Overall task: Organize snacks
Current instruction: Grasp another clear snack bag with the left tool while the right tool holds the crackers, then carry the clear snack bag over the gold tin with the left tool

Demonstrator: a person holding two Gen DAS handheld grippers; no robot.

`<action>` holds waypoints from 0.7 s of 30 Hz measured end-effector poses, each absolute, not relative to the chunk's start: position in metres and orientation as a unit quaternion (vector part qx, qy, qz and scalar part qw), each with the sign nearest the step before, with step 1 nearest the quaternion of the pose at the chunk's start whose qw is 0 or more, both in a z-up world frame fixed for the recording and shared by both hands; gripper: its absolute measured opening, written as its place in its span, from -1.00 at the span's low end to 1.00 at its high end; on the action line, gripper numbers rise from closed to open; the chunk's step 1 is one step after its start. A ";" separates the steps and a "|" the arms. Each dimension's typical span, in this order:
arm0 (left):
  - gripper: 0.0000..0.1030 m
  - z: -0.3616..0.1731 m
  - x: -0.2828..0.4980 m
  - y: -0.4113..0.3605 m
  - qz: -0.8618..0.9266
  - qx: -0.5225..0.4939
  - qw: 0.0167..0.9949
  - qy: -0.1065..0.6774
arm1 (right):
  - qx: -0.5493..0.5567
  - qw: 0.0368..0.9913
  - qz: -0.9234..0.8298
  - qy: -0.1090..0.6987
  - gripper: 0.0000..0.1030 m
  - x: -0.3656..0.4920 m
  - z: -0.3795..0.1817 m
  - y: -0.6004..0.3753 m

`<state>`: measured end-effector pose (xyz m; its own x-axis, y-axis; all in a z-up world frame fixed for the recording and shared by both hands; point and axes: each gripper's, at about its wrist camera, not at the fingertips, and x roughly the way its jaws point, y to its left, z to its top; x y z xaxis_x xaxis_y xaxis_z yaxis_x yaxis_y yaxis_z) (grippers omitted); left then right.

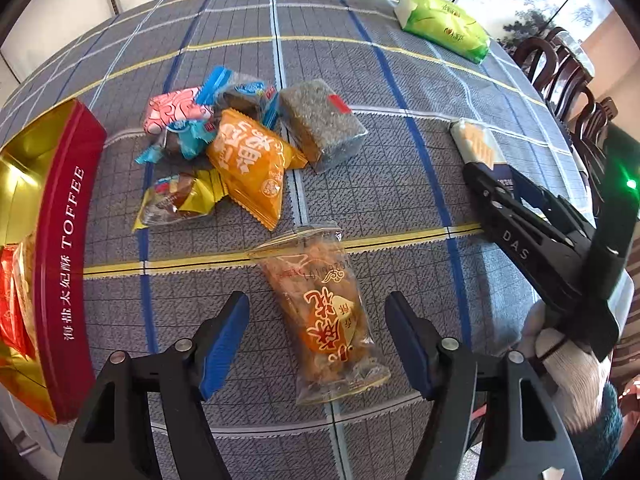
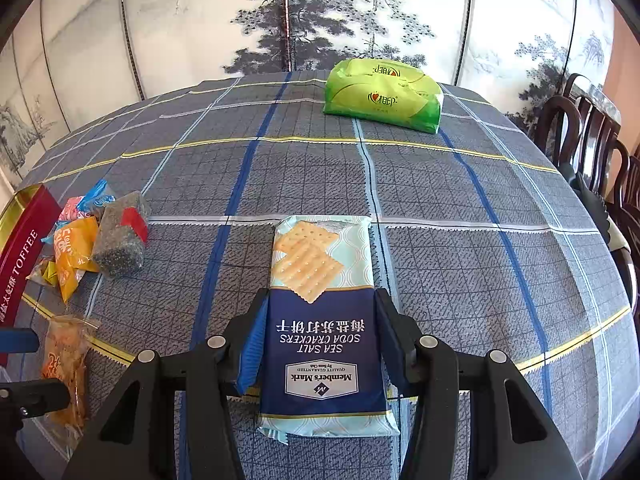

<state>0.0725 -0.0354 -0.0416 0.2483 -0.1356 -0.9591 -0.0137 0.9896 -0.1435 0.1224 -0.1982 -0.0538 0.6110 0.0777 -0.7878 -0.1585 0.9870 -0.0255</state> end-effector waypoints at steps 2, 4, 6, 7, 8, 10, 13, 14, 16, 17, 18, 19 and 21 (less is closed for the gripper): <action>0.22 -0.045 0.075 -0.037 -0.031 -0.059 0.788 0.612 | -0.046 0.896 0.066 0.436 0.01 0.121 -0.054 -0.198; 0.20 -0.049 0.076 -0.039 -0.024 -0.049 0.789 0.613 | -0.047 0.896 0.066 0.436 0.01 0.121 -0.054 -0.198; 0.14 -0.051 0.078 -0.041 -0.021 -0.036 0.792 0.609 | -0.046 0.896 0.067 0.436 0.03 0.121 -0.054 -0.198; 0.12 -0.051 0.078 -0.043 -0.024 -0.026 0.796 0.604 | -0.046 0.896 0.068 0.436 0.03 0.122 -0.054 -0.198; 0.10 -0.052 0.077 -0.044 -0.026 -0.016 0.797 0.604 | -0.046 0.896 0.067 0.436 0.04 0.122 -0.054 -0.198; -0.03 -0.051 0.075 -0.044 -0.032 -0.007 0.800 0.599 | -0.046 0.896 0.067 0.436 0.04 0.122 -0.054 -0.198; -0.18 -0.051 0.072 -0.042 -0.040 0.012 0.800 0.599 | -0.046 0.896 0.067 0.436 0.04 0.122 -0.054 -0.198; -0.21 -0.050 0.069 -0.040 -0.043 0.017 0.799 0.599 | -0.046 0.896 0.067 0.436 0.04 0.122 -0.054 -0.198; -0.23 -0.050 0.064 -0.037 -0.051 0.025 0.801 0.596 | -0.046 0.896 0.067 0.436 0.04 0.122 -0.055 -0.198; -0.25 -0.050 0.062 -0.036 -0.052 0.031 0.802 0.595 | -0.046 0.896 0.067 0.436 0.04 0.122 -0.055 -0.198; -0.26 -0.050 0.059 -0.035 -0.054 0.037 0.803 0.592 | -0.047 0.896 0.067 0.436 0.04 0.122 -0.054 -0.197; -0.26 -0.049 0.056 -0.033 -0.057 0.039 0.804 0.591 | -0.047 0.896 0.067 0.436 0.04 0.122 -0.055 -0.198; -0.27 -0.049 0.053 -0.032 -0.059 0.040 0.804 0.591 | -0.046 0.896 0.067 0.436 0.04 0.122 -0.055 -0.198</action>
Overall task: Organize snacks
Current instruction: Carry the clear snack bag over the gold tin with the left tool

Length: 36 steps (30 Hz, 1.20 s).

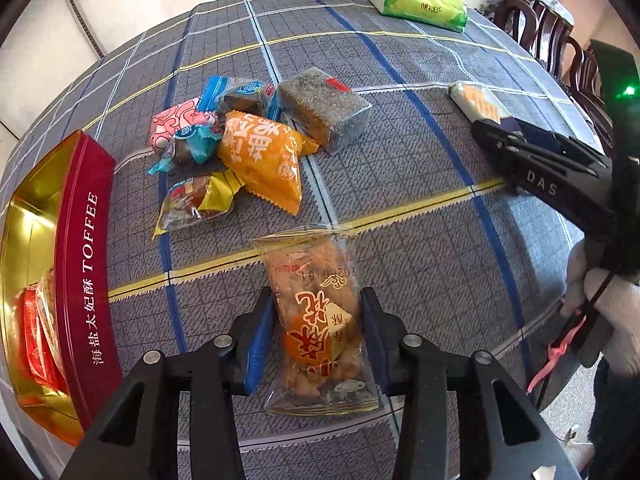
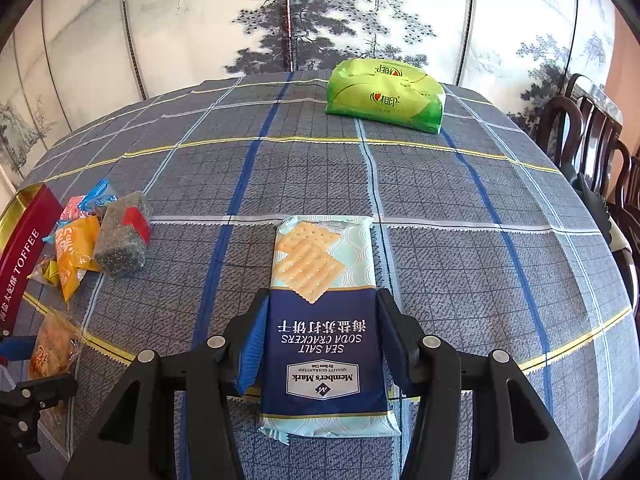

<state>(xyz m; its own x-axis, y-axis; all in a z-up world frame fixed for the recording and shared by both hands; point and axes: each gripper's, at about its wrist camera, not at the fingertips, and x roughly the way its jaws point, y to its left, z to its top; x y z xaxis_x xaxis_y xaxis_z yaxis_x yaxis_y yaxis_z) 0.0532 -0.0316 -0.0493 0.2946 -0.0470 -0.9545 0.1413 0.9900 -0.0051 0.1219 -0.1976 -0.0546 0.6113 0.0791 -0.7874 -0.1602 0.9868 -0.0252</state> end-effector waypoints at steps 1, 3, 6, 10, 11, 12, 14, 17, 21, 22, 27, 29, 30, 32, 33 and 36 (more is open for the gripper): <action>-0.27 -0.049 0.052 -0.031 -0.059 0.040 0.803 0.592 | -0.047 0.896 0.067 0.436 0.04 0.122 -0.055 -0.197; -0.27 -0.049 0.049 -0.029 -0.062 0.037 0.800 0.595 | -0.047 0.896 0.067 0.436 0.04 0.122 -0.055 -0.198; -0.27 -0.046 0.045 -0.026 -0.069 0.031 0.799 0.596 | -0.047 0.896 0.066 0.436 0.04 0.122 -0.055 -0.197; -0.27 -0.043 0.039 -0.022 -0.065 0.032 0.800 0.596 | -0.047 0.896 0.066 0.436 0.04 0.122 -0.055 -0.197; -0.27 -0.042 0.038 -0.021 -0.065 0.032 0.801 0.595 | -0.047 0.896 0.066 0.436 0.04 0.122 -0.055 -0.197; -0.27 -0.040 0.037 -0.020 -0.067 0.032 0.802 0.593 | -0.048 0.896 0.066 0.436 0.04 0.122 -0.055 -0.197; -0.27 -0.037 0.033 -0.017 -0.070 0.032 0.804 0.590 | -0.048 0.896 0.066 0.436 0.04 0.122 -0.055 -0.197; -0.28 -0.033 0.031 -0.015 -0.075 0.030 0.807 0.585 | -0.048 0.896 0.066 0.436 0.04 0.122 -0.055 -0.197; -0.28 -0.028 0.028 -0.009 -0.080 0.018 0.809 0.582 | -0.048 0.896 0.066 0.436 0.04 0.122 -0.055 -0.197; -0.28 -0.026 0.027 -0.007 -0.077 0.015 0.810 0.581 | -0.048 0.896 0.066 0.436 0.04 0.122 -0.055 -0.197; -0.28 -0.014 0.024 0.007 -0.070 0.004 0.816 0.574 | -0.048 0.896 0.065 0.436 0.04 0.122 -0.055 -0.196; -0.28 -0.010 0.023 0.014 -0.067 -0.002 0.816 0.574 | -0.048 0.896 0.065 0.436 0.04 0.122 -0.055 -0.197; -0.28 -0.006 0.022 0.019 -0.064 -0.004 0.818 0.572 | -0.048 0.896 0.065 0.436 0.04 0.122 -0.055 -0.197; -0.28 0.000 0.021 0.029 -0.054 -0.002 0.821 0.568 | -0.049 0.896 0.065 0.436 0.04 0.122 -0.055 -0.196; -0.28 0.004 0.020 0.034 -0.050 0.000 0.823 0.566 | -0.049 0.896 0.065 0.436 0.04 0.122 -0.055 -0.196; -0.28 0.017 0.019 0.055 -0.033 -0.001 0.831 0.555 | -0.049 0.896 0.065 0.436 0.04 0.122 -0.055 -0.196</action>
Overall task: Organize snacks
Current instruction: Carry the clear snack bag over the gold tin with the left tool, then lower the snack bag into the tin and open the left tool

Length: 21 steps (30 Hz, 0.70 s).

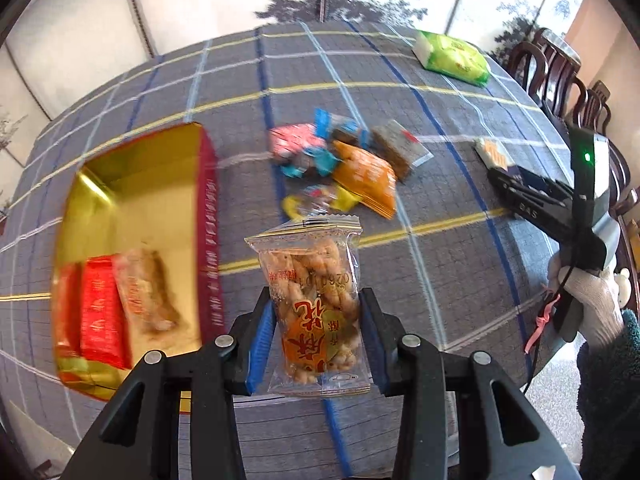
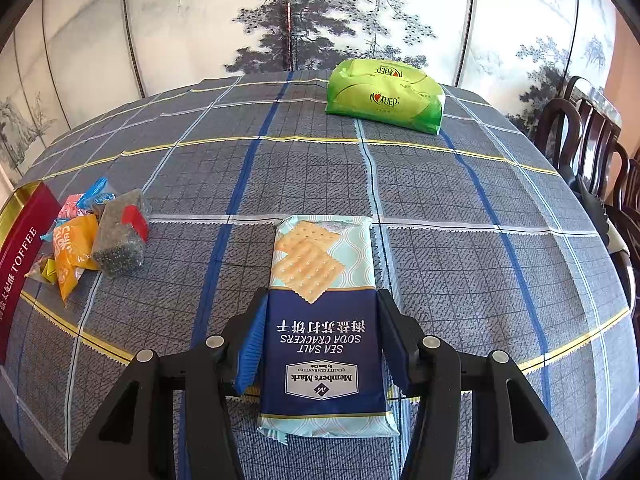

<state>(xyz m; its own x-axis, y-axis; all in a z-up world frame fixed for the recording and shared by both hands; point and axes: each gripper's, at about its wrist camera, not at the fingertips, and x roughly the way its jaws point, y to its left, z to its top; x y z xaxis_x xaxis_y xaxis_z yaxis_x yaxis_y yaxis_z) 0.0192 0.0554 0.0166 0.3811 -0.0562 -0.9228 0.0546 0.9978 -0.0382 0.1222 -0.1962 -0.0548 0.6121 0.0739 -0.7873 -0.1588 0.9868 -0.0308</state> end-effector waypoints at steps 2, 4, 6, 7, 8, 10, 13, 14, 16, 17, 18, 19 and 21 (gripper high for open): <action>-0.28 0.026 0.020 0.074 -0.015 0.001 0.838 0.546 | -0.049 0.896 0.065 0.436 0.04 0.122 -0.055 -0.196; -0.28 0.034 0.021 0.092 0.003 0.003 0.844 0.537 | -0.049 0.896 0.065 0.436 0.04 0.122 -0.055 -0.196; -0.28 0.038 0.023 0.109 0.020 0.003 0.847 0.532 | -0.049 0.897 0.064 0.436 0.04 0.122 -0.055 -0.196; -0.28 0.039 0.024 0.118 0.029 0.004 0.848 0.530 | -0.049 0.897 0.064 0.435 0.04 0.122 -0.055 -0.196; -0.28 0.039 0.025 0.127 0.039 0.005 0.847 0.530 | -0.049 0.897 0.064 0.435 0.04 0.122 -0.055 -0.196; -0.28 0.037 0.026 0.145 0.056 0.003 0.845 0.532 | -0.050 0.897 0.064 0.435 0.04 0.122 -0.055 -0.196; -0.28 0.027 0.028 0.170 0.080 -0.001 0.835 0.544 | -0.049 0.897 0.064 0.435 0.04 0.122 -0.055 -0.196; -0.28 0.022 0.028 0.177 0.087 -0.002 0.832 0.548 | -0.050 0.897 0.064 0.435 0.04 0.122 -0.055 -0.196; -0.28 0.013 0.028 0.190 0.098 -0.004 0.824 0.559 | -0.049 0.897 0.064 0.435 0.04 0.122 -0.055 -0.196; -0.28 0.008 0.027 0.194 0.102 -0.003 0.819 0.564 | -0.050 0.897 0.064 0.435 0.04 0.122 -0.055 -0.196; -0.28 0.004 0.027 0.199 0.106 -0.002 0.817 0.567 | -0.050 0.897 0.064 0.435 0.04 0.122 -0.055 -0.196; -0.28 0.001 0.027 0.202 0.108 0.000 0.814 0.570 | -0.050 0.897 0.063 0.435 0.04 0.122 -0.055 -0.196; -0.28 -0.005 0.027 0.207 0.117 0.004 0.808 0.577 | -0.050 0.897 0.063 0.435 0.04 0.122 -0.055 -0.196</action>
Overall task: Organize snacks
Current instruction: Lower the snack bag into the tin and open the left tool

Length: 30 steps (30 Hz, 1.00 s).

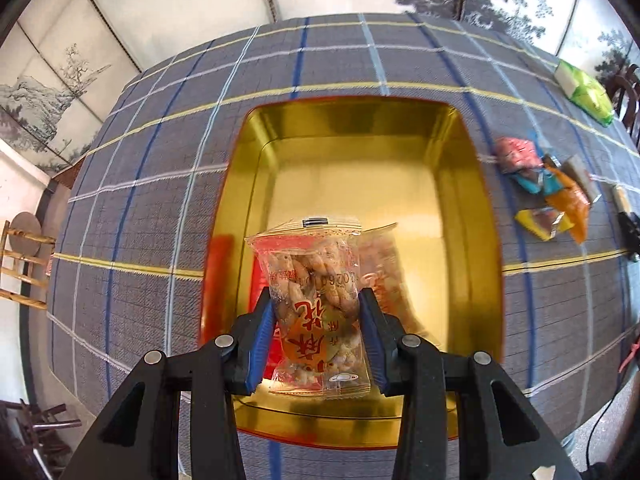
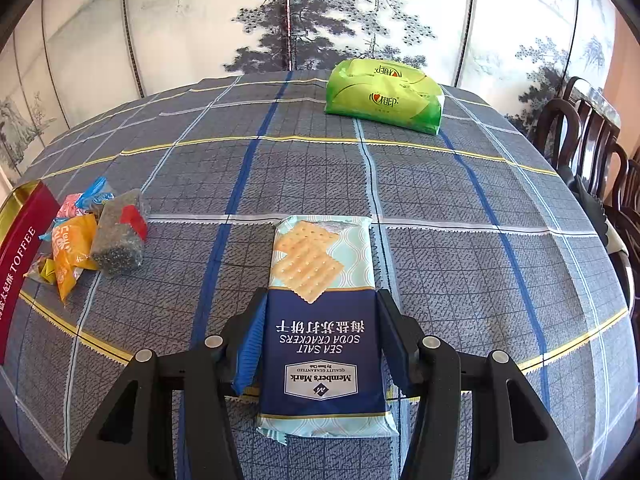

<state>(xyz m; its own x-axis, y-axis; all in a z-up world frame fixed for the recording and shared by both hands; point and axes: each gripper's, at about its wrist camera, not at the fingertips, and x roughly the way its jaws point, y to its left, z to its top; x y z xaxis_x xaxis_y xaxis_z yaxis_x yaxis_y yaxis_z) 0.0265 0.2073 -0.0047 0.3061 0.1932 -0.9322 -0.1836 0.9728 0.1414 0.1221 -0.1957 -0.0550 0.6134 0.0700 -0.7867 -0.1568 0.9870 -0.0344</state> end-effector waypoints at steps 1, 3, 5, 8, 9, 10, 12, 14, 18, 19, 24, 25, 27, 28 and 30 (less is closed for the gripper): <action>-0.28 -0.007 0.026 0.210 0.114 0.003 0.808 0.578 | -0.050 0.897 0.063 0.435 0.04 0.122 -0.055 -0.196; -0.28 -0.010 0.026 0.213 0.116 0.001 0.806 0.580 | -0.050 0.897 0.063 0.435 0.04 0.122 -0.055 -0.196; -0.28 -0.014 0.028 0.216 0.119 0.003 0.804 0.582 | -0.050 0.897 0.063 0.435 0.04 0.122 -0.055 -0.195; -0.28 -0.018 0.030 0.221 0.123 0.002 0.801 0.586 | -0.050 0.897 0.062 0.435 0.04 0.122 -0.055 -0.195; -0.28 -0.020 0.030 0.222 0.124 0.002 0.800 0.587 | -0.050 0.897 0.062 0.436 0.04 0.122 -0.055 -0.195; -0.28 -0.022 0.030 0.223 0.124 0.005 0.798 0.589 | -0.051 0.896 0.062 0.436 0.05 0.122 -0.055 -0.195; -0.30 -0.025 0.030 0.224 0.125 0.009 0.797 0.591 | -0.050 0.894 0.063 0.440 0.06 0.124 -0.054 -0.197; -0.30 -0.028 0.029 0.225 0.123 0.009 0.795 0.593 | -0.051 0.890 0.061 0.449 0.07 0.127 -0.054 -0.198; -0.30 -0.029 0.027 0.225 0.122 0.013 0.798 0.590 | -0.052 0.880 0.057 0.468 0.15 0.135 -0.053 -0.201; -0.29 -0.029 0.027 0.225 0.122 0.013 0.798 0.590 | -0.052 0.879 0.056 0.471 0.16 0.136 -0.053 -0.200; -0.27 -0.029 0.027 0.227 0.123 0.006 0.798 0.590 | -0.046 0.871 0.046 0.486 0.17 0.141 -0.052 -0.201; -0.27 -0.029 0.026 0.228 0.123 0.005 0.798 0.590 | -0.049 0.870 0.045 0.489 0.17 0.142 -0.052 -0.201; -0.23 -0.029 0.026 0.227 0.123 0.009 0.798 0.589 | -0.046 0.868 0.043 0.492 0.16 0.143 -0.052 -0.201; -0.22 -0.029 0.026 0.228 0.123 0.011 0.798 0.589 | -0.048 0.868 0.041 0.493 0.16 0.143 -0.051 -0.201; -0.22 -0.029 0.026 0.227 0.122 0.012 0.799 0.589 | -0.045 0.866 0.037 0.496 0.16 0.143 -0.051 -0.200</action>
